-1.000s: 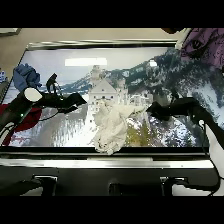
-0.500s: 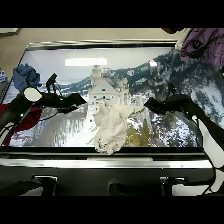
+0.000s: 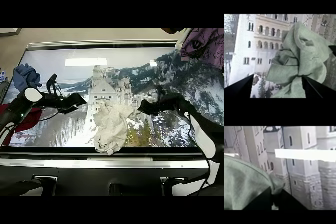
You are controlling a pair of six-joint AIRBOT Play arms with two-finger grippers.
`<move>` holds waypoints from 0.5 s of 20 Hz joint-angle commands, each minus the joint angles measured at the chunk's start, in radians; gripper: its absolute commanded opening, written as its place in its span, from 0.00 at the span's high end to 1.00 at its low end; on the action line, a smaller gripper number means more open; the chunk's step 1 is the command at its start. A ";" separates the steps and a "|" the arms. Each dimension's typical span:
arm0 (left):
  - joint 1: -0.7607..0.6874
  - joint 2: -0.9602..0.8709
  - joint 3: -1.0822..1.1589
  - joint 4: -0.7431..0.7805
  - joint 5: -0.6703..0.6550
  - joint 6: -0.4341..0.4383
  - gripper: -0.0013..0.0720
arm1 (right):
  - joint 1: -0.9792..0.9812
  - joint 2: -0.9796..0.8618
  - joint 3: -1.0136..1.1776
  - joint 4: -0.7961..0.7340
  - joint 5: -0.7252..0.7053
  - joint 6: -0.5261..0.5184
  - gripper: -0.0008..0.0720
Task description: Fold the clothes and pants, and hang the long-sleeved shirts on hangers.
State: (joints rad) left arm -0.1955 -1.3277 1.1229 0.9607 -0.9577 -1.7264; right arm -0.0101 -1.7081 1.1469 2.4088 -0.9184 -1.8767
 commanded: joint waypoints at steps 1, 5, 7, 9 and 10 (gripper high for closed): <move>0.001 -0.002 -0.015 0.000 0.002 -0.002 0.02 | 0.023 0.003 0.004 -0.010 0.000 0.010 0.94; 0.000 -0.049 -0.087 -0.002 0.050 0.028 0.02 | 0.011 0.076 0.004 -0.046 -0.032 0.042 0.94; 0.000 -0.102 -0.093 -0.049 0.061 0.084 0.02 | 0.011 0.111 0.004 -0.050 -0.061 0.056 0.94; -0.003 -0.153 -0.093 -0.175 0.061 0.201 0.02 | 0.011 0.134 0.004 -0.050 -0.084 0.069 0.94; -0.009 -0.174 -0.093 -0.229 0.060 0.250 0.02 | 0.011 0.141 0.004 -0.050 -0.095 0.076 0.94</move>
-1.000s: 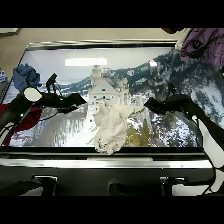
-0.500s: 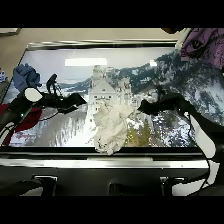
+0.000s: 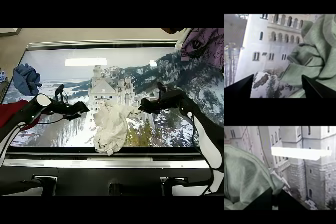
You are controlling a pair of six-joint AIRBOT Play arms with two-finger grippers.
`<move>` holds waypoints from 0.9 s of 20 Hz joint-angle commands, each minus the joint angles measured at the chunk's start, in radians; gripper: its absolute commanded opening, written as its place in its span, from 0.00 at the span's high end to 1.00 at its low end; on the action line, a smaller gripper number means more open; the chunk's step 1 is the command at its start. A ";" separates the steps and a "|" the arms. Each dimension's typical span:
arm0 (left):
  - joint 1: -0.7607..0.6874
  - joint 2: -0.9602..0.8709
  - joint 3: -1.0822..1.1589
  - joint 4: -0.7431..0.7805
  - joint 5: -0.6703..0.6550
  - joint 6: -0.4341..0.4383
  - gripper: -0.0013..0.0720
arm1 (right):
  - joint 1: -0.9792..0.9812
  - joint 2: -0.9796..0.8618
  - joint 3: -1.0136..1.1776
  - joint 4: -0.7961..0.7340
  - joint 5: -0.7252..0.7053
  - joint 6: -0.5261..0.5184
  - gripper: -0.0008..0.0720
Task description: Fold the clothes and pants, and hang the long-sleeved shirts on hangers.
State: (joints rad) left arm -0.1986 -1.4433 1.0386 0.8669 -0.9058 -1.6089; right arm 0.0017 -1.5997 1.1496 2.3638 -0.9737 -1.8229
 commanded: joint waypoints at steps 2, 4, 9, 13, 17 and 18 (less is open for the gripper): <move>-0.025 -0.095 -0.009 -0.209 0.008 0.204 0.03 | 0.000 0.035 0.001 -0.005 -0.069 0.050 0.94; -0.048 -0.128 -0.009 -0.245 0.008 0.249 0.03 | 0.000 0.035 0.001 -0.005 -0.094 0.059 0.94; -0.077 -0.178 -0.009 -0.251 0.011 0.272 0.48 | 0.000 0.041 0.001 -0.008 -0.120 0.085 0.94; -0.058 -0.167 0.010 -0.247 0.018 0.278 0.96 | -0.003 0.117 0.006 -0.064 -0.082 0.111 0.94; 0.011 -0.063 0.191 -0.024 -0.083 0.178 0.96 | -0.003 0.240 0.194 -0.394 -0.065 0.253 0.94; 0.024 -0.026 0.269 0.076 -0.119 0.130 0.96 | -0.003 0.268 0.277 -0.465 -0.071 0.279 0.94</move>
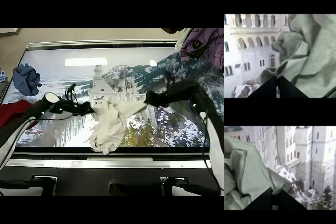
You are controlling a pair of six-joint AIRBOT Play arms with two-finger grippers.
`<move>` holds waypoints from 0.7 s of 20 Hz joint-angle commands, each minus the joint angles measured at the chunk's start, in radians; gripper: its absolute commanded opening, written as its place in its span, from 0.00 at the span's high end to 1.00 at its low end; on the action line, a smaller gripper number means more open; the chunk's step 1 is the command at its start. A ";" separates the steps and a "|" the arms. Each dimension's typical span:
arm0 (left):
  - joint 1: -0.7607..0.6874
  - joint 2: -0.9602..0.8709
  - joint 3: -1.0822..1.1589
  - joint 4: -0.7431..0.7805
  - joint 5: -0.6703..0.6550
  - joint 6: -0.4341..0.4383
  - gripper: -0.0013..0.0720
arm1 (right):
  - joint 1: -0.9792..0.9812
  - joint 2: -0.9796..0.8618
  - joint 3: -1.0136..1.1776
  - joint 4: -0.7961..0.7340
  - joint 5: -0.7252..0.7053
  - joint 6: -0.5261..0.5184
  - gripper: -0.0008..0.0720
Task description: Fold the clothes and pants, and hang the long-sleeved shirts on hangers.
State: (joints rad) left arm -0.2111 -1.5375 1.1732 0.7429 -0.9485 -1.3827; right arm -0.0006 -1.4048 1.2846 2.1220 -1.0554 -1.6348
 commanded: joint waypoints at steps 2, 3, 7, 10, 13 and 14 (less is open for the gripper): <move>0.061 0.153 0.323 0.393 -0.146 -0.177 0.96 | -0.001 0.127 0.312 -0.319 -0.015 0.109 0.94; 0.069 0.193 0.409 0.467 -0.172 -0.205 0.96 | -0.001 0.156 0.391 -0.373 -0.033 0.130 0.94; 0.074 0.364 0.673 0.663 -0.216 -0.270 0.96 | -0.001 0.310 0.634 -0.543 -0.104 0.144 0.94; 0.074 0.522 0.719 0.749 -0.215 -0.358 0.96 | -0.001 0.457 0.698 -0.636 -0.142 0.144 0.94; 0.074 0.663 0.719 0.849 -0.225 -0.452 0.96 | -0.001 0.610 0.700 -0.758 -0.157 0.227 0.94; 0.074 0.696 0.719 0.883 -0.226 -0.483 0.96 | -0.001 0.644 0.700 -0.781 -0.156 0.246 0.94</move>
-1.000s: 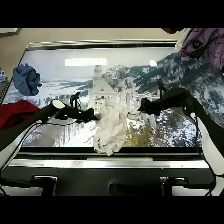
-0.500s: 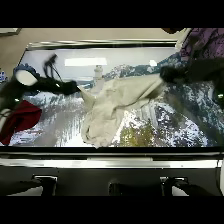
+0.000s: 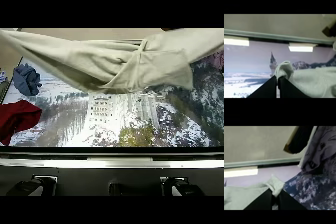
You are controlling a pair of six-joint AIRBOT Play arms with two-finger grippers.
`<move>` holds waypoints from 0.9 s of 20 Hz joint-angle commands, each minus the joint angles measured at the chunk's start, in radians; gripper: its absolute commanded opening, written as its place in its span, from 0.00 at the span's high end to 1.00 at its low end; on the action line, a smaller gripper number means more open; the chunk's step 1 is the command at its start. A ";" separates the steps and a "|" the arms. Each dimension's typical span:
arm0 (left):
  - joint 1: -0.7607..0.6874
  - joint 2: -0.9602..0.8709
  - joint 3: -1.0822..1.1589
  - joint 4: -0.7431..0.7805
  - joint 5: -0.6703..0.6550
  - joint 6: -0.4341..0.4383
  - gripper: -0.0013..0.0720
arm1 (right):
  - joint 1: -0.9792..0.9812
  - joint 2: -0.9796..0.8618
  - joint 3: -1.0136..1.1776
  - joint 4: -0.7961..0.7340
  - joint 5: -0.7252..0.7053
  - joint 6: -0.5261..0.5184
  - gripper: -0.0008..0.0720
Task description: Fold the clothes and pants, and hang the long-sleeved shirts on hangers.
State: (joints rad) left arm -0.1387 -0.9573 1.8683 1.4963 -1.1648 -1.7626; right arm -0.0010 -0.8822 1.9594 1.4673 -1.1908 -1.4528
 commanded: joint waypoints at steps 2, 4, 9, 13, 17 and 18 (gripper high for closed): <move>0.002 0.151 0.024 0.190 -0.019 -0.156 0.96 | 0.000 0.157 0.026 -0.148 -0.019 0.091 0.94; 0.002 0.140 0.021 0.199 -0.027 -0.161 0.96 | 0.000 0.135 0.024 -0.142 -0.047 0.093 0.94; 0.002 -0.102 0.002 0.198 -0.059 -0.167 0.96 | 0.000 -0.156 0.020 -0.013 -0.253 0.111 0.94; 0.002 -0.451 0.002 0.178 -0.057 -0.167 0.96 | 0.000 -0.486 -0.047 0.171 -0.267 0.052 0.94; 0.002 -0.780 0.003 0.005 0.008 -0.168 0.96 | 0.000 -0.787 -0.055 0.175 -0.175 0.052 0.94; 0.002 -0.830 0.003 -0.039 0.036 -0.168 0.96 | 0.000 -0.836 -0.055 0.179 -0.146 0.055 0.94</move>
State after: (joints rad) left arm -0.1371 -1.5970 1.8698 1.5826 -1.1847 -1.9293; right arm -0.0010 -1.5414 1.9121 1.6062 -1.3933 -1.3914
